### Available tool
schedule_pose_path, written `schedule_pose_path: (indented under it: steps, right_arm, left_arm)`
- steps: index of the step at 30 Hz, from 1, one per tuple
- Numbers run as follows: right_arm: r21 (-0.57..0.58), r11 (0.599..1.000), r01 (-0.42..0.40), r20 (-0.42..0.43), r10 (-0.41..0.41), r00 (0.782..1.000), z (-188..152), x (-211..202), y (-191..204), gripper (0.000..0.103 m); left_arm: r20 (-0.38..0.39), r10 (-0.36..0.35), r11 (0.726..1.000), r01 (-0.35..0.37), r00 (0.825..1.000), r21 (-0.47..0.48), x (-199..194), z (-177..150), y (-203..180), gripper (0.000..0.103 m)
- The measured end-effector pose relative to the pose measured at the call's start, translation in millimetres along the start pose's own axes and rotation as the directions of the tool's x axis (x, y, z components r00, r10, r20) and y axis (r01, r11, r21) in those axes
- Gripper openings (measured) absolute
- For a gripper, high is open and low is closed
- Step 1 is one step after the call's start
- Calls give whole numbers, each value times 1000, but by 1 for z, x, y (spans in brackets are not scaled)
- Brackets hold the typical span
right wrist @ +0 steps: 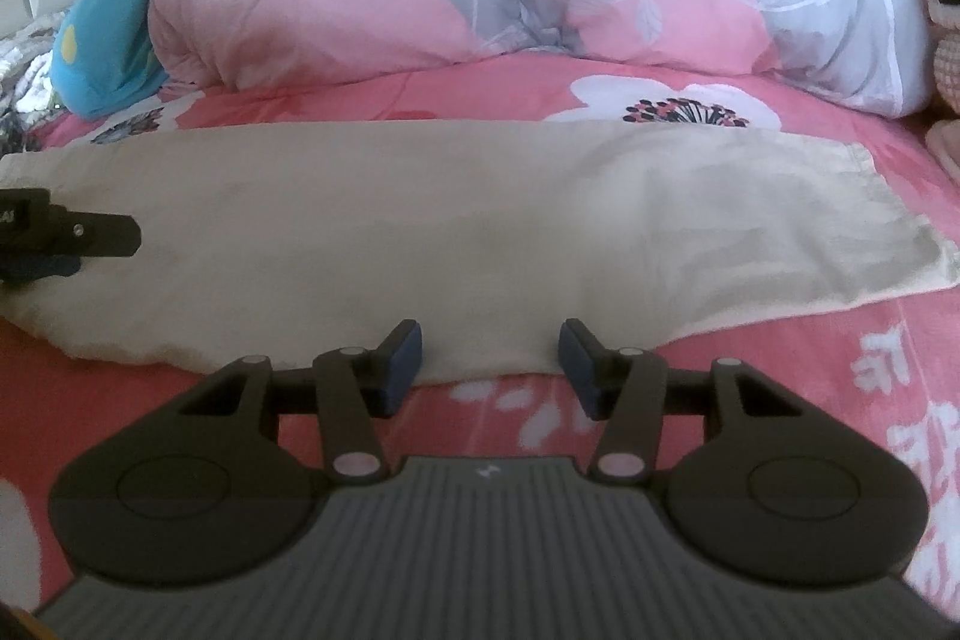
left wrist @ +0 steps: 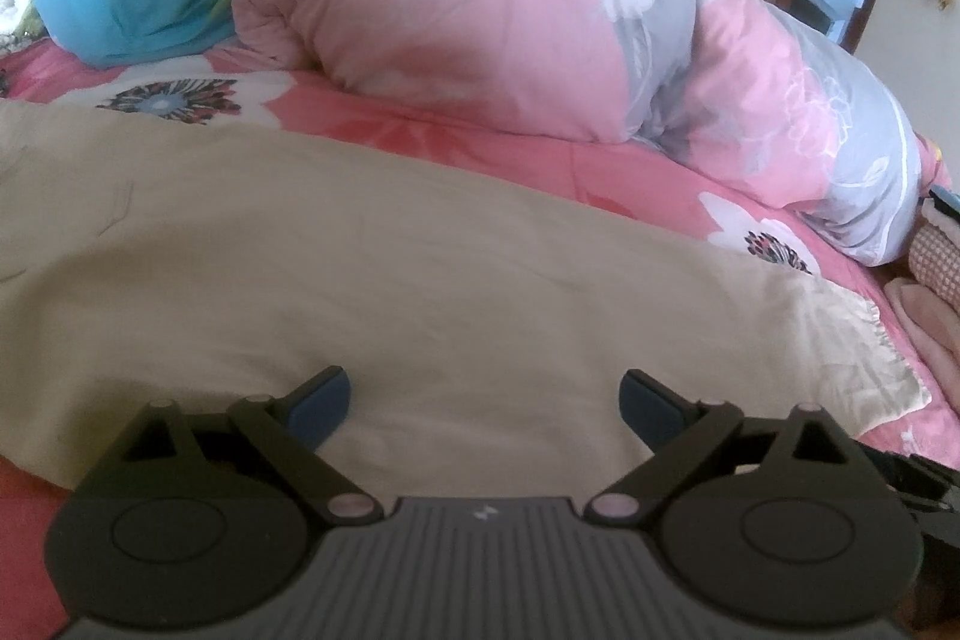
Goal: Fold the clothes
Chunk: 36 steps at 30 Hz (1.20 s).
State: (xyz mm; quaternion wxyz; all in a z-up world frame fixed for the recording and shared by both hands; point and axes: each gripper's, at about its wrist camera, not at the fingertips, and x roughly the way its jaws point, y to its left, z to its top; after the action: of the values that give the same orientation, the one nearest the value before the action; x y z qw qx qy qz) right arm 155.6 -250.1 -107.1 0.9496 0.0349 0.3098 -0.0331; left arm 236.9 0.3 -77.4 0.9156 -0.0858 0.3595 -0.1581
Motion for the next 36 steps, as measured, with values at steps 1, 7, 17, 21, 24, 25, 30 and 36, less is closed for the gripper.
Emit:
schedule_pose_path:
  steps: [1, 7, 17, 21, 24, 25, 30, 36]
  right_arm:
    - [1, 1000, -1, -1, 1, 1000, -1, -1, 0, 52]
    - [8, 1000, 2, -2, -2, 1000, -7, -6, 2, 53]
    - [60, 998, -35, -17, 36, 999, -14, -19, -5, 62]
    - [138, 988, -63, -16, 66, 998, -16, -26, -15, 63]
    - [245, 965, -96, -9, 101, 995, -16, -30, -28, 63]
    - [292, 950, -108, -5, 115, 993, -16, -32, -34, 63]
    - [558, 821, -119, 45, 114, 993, -15, -38, -79, 64]
    - [820, 551, -156, 116, 107, 987, -36, -36, -136, 64]
  left_arm:
    - [0, 0, 1000, 0, 1000, 2, 0, 0, 0, 98]
    - [-2, -2, 1000, 2, 1000, -2, 0, 1, 1, 98]
    - [-5, -6, 1000, 6, 1000, -14, 0, 2, 1, 98]
    - [-6, -6, 1000, 6, 1000, -15, 0, 3, 1, 98]
    - [-7, -7, 1000, 7, 1000, -16, 0, 3, 1, 98]
    - [-7, -8, 1000, 8, 1000, -16, 0, 3, 2, 98]
    - [-8, -15, 1000, 14, 1000, -25, 0, 4, 4, 98]
    - [-6, -9, 1000, 8, 1000, -17, -1, 3, 3, 98]
